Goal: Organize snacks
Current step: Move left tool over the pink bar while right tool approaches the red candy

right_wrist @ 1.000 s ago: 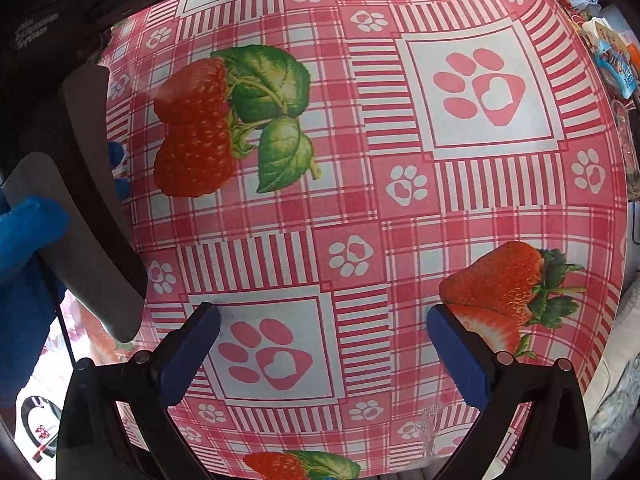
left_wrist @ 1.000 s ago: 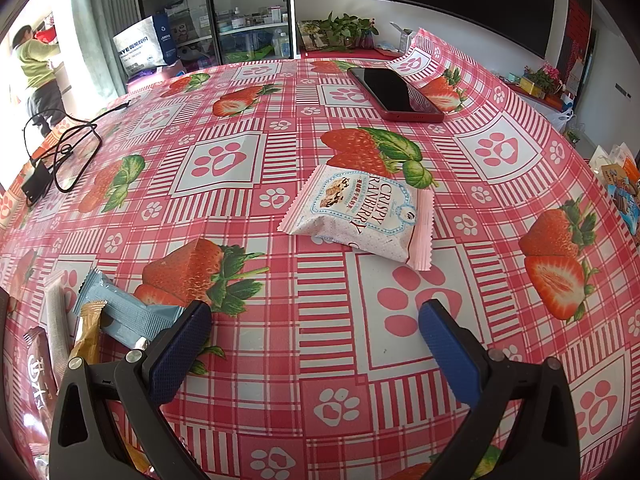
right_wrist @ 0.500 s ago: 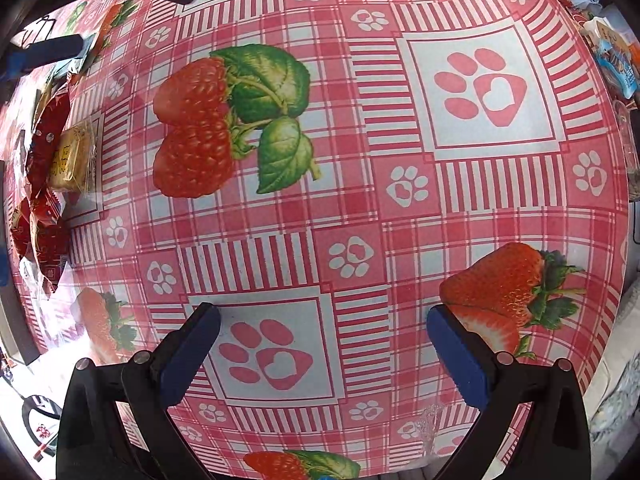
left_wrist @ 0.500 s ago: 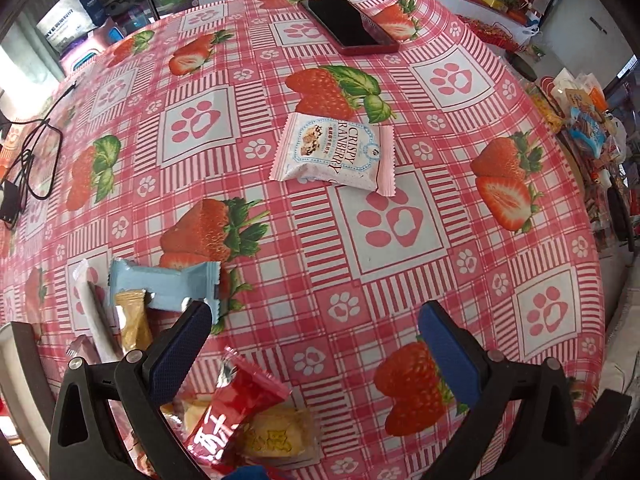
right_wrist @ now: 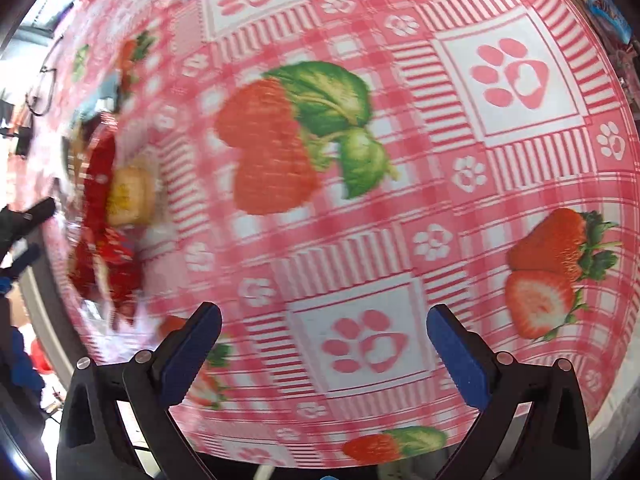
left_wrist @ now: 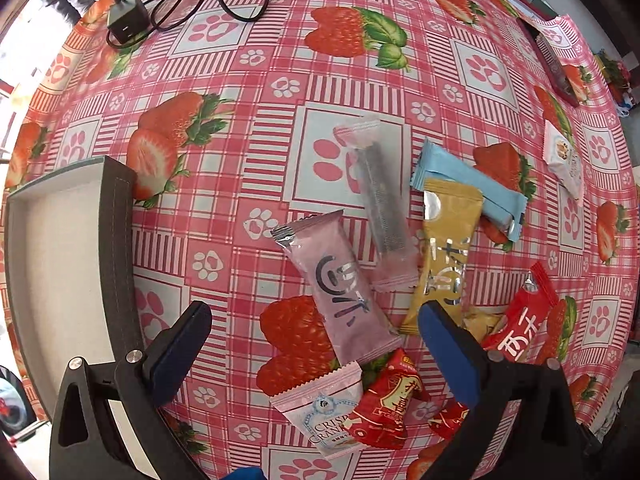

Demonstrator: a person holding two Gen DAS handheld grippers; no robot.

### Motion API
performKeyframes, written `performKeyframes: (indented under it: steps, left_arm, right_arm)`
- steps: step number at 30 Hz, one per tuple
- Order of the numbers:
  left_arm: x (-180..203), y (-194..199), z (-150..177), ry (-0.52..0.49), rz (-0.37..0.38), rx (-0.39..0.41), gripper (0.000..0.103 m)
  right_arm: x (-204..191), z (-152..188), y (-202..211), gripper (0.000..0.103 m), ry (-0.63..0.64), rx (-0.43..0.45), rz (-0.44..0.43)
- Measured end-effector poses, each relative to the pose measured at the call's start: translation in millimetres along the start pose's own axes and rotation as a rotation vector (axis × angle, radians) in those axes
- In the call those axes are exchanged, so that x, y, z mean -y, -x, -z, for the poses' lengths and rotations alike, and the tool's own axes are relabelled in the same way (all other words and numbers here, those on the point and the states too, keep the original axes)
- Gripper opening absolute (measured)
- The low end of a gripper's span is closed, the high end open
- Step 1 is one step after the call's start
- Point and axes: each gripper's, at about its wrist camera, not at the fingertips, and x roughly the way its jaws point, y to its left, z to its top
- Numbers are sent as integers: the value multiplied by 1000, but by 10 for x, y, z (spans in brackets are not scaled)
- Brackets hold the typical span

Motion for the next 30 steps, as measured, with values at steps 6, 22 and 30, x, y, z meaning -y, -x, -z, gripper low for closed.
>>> performKeyframes:
  steps: [6, 22, 30]
  left_arm:
    - [-78, -157, -28, 14, -43, -5, 103]
    - [-464, -492, -146, 52, -34, 13, 103]
    - [-404, -436, -135, 49, -40, -2, 103]
  right_arm:
    - [-698, 25, 24, 103, 35, 8, -96]
    - [-1000, 254, -423, 103, 85, -63, 142]
    - [-1091, 672, -431, 103, 158, 15, 190]
